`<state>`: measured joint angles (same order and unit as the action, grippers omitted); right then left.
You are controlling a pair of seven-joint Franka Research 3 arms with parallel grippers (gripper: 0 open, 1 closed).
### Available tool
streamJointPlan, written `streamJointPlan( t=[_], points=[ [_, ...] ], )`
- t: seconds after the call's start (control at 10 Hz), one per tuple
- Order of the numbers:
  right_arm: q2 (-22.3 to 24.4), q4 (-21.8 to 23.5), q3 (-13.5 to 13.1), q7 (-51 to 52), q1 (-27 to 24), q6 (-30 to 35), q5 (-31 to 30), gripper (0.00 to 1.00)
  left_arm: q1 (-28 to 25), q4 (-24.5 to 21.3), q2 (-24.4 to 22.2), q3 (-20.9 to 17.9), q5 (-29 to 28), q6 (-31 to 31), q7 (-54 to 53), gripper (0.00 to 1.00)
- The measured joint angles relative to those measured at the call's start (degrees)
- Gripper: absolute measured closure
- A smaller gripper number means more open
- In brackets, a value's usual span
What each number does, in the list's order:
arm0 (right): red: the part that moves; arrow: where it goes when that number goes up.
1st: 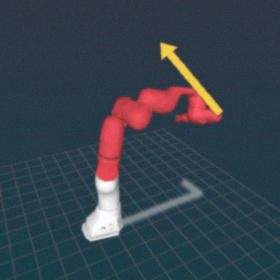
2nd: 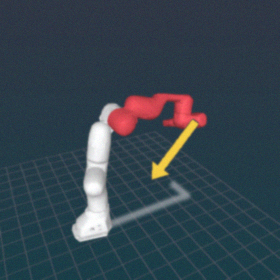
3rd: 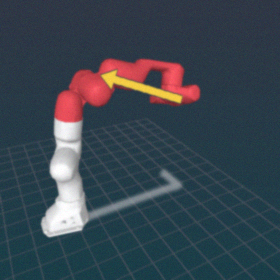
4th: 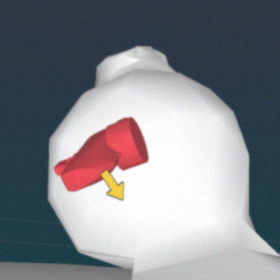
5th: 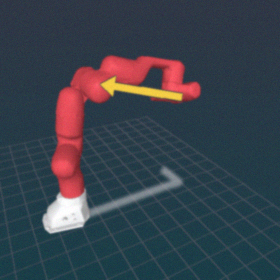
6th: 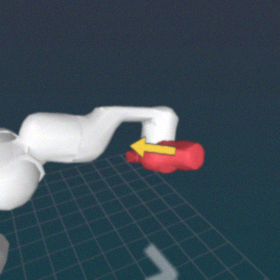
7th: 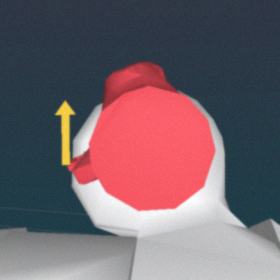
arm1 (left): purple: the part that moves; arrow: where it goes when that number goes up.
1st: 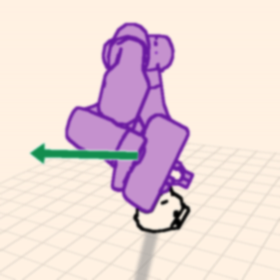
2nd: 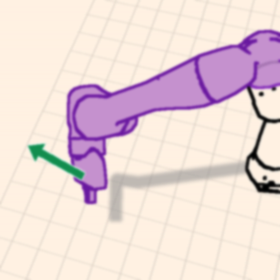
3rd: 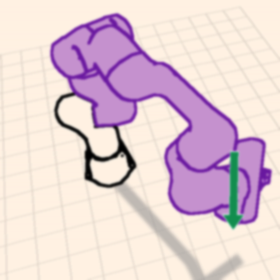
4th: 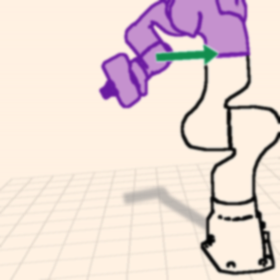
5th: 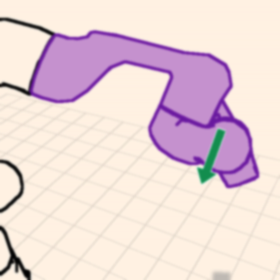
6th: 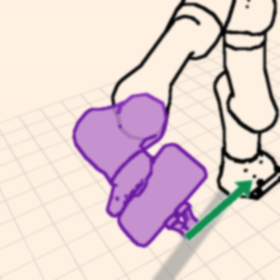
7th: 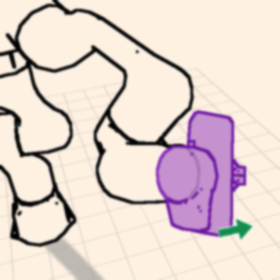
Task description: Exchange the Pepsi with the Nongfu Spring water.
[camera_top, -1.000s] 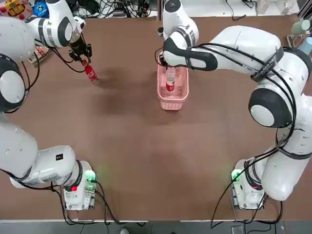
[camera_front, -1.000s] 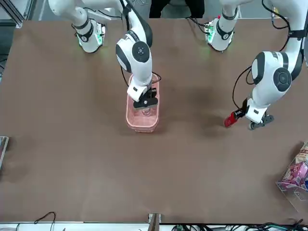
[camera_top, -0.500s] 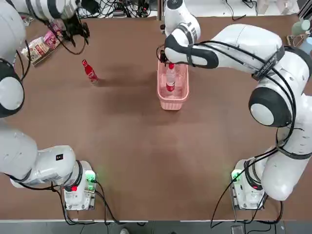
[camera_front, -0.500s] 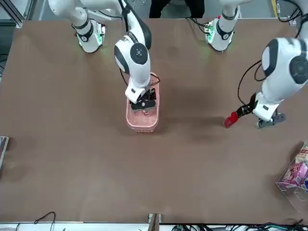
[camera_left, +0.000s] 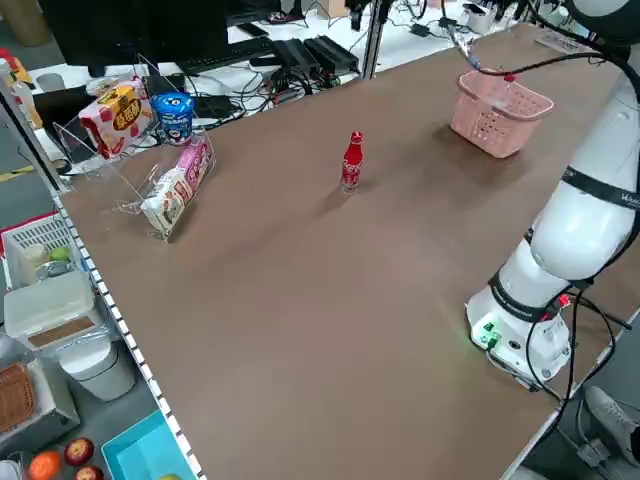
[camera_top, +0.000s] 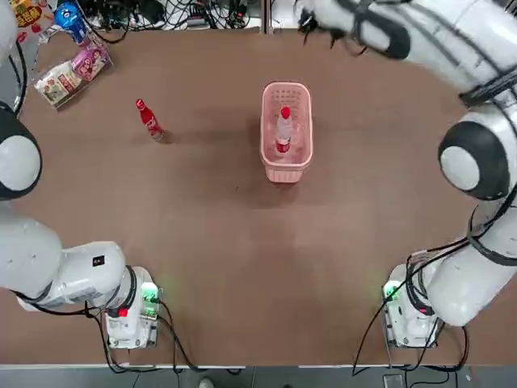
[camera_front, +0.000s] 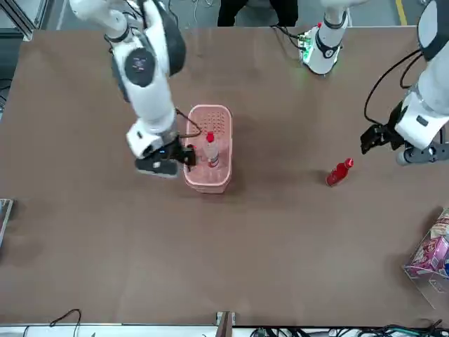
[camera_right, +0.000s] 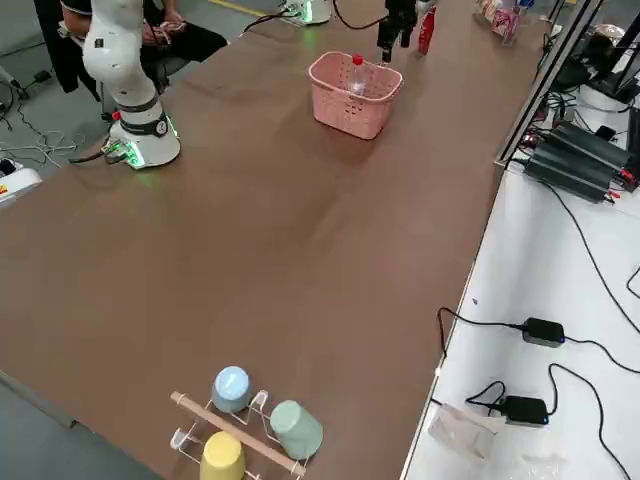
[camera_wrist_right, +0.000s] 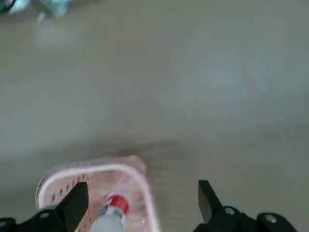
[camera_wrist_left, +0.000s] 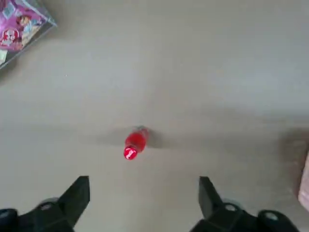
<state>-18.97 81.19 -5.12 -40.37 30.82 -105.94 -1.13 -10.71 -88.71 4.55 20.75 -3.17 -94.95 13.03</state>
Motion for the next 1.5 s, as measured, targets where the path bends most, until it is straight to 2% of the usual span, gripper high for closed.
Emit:
streamJointPlan(
  t=[0.1, 0.4, 0.5, 0.6, 0.8, 0.9, 1.1, 1.3, 1.5],
  points=[
    [0.2, -1.4, 0.0, 3.2, -4.4, 1.5, 0.1, 0.00, 0.9, 1.5, 0.0, 0.1, 0.0, 1.2, 0.0, 0.01],
    [-0.1, -1.5, 0.0, 20.0, -16.3, 1.6, 0.2, 0.00, 5.1, 5.4, 0.1, -0.9, 0.0, 5.9, 0.0, 0.01],
    [-0.1, -1.6, 0.1, 24.8, -20.0, 2.0, 0.2, 0.00, 7.1, 5.7, 0.1, -2.4, 0.0, 7.3, 0.0, 0.00],
    [0.4, -2.1, 0.6, 29.3, -23.9, 3.7, 0.2, 0.00, 9.2, 5.7, 0.1, -4.6, 0.0, 8.2, 0.0, 0.00],
    [3.7, -3.3, 2.8, 36.4, -31.3, 11.5, 0.3, 0.00, 9.6, 6.1, 0.1, -6.2, 0.3, 8.7, 0.0, 0.00],
    [6.4, -3.8, 3.3, 37.2, -32.3, 15.9, 0.4, 0.00, 9.5, 6.3, 0.1, -6.4, 0.9, 8.8, -0.1, 0.00],
    [12.5, -3.9, 4.6, 35.4, -30.7, 20.8, 0.4, 0.00, 9.5, 6.3, 0.1, -6.4, 1.1, 8.8, -0.3, 0.00],
    [15.6, -0.2, 4.9, 34.2, -30.1, 19.5, 0.4, 0.00, 9.5, 6.3, 0.1, -6.4, 1.1, 8.8, -2.1, 0.00],
    [16.5, 3.7, 4.5, 34.2, -30.2, 17.5, 0.4, 0.00, 9.5, 6.4, 0.1, -6.5, 1.1, 8.8, -7.1, 0.00]
  ],
)
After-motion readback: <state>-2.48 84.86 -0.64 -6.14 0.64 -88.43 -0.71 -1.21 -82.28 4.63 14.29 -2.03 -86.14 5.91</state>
